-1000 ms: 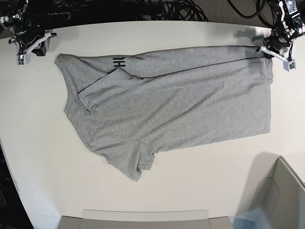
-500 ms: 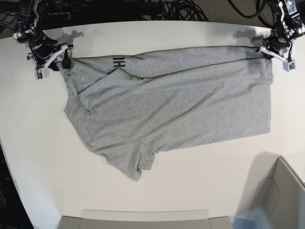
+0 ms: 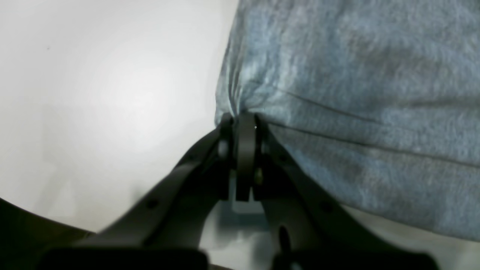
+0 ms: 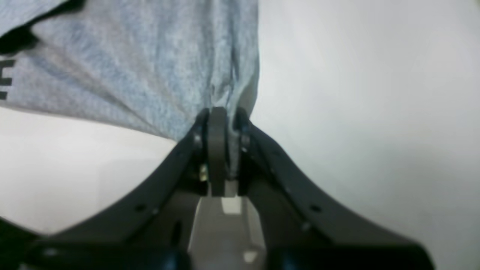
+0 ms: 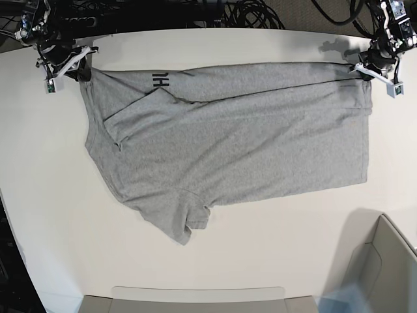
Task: Fold the T-shirt properly
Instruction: 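Drag the folded shirt toward the arms with both grippers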
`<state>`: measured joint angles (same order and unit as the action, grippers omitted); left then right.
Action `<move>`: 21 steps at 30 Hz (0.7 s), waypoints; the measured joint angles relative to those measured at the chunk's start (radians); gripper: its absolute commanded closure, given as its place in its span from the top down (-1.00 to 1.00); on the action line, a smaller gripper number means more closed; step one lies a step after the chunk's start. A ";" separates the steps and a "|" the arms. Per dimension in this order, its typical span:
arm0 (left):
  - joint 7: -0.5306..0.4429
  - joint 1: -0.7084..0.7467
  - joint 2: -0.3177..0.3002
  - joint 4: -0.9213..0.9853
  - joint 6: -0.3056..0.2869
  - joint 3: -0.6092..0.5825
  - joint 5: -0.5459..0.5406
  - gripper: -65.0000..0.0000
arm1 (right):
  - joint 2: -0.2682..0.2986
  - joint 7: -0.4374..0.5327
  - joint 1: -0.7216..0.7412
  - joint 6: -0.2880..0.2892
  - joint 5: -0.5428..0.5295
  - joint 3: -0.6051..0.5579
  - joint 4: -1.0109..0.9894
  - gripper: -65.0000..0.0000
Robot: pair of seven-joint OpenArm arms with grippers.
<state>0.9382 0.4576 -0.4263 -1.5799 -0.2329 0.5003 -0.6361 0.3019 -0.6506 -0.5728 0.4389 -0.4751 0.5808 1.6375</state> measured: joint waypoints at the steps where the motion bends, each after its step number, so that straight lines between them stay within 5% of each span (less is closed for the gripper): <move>1: 0.000 0.000 0.000 0.000 0.000 0.000 0.000 -1.00 | 0.003 -0.011 -0.016 0.000 0.002 0.010 0.015 -1.00; 16: 0.034 0.034 -0.003 -0.023 -0.007 0.005 -0.011 -1.00 | -0.048 -0.048 -0.179 0.002 0.028 0.087 0.126 -1.00; 19: 0.079 0.042 0.001 -0.090 0.000 0.005 0.007 -1.00 | -0.048 -0.062 -0.166 0.003 0.035 0.088 0.129 -0.67; 21: 0.076 0.060 0.005 -0.146 0.000 0.005 0.005 -0.78 | -0.048 -0.064 -0.158 0.003 0.044 0.088 0.134 -0.46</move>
<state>1.0138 0.5175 -0.4217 -1.7264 -0.2329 0.5049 -0.6308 0.2543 -0.7151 -0.7311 0.4416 -0.4309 0.6689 1.7718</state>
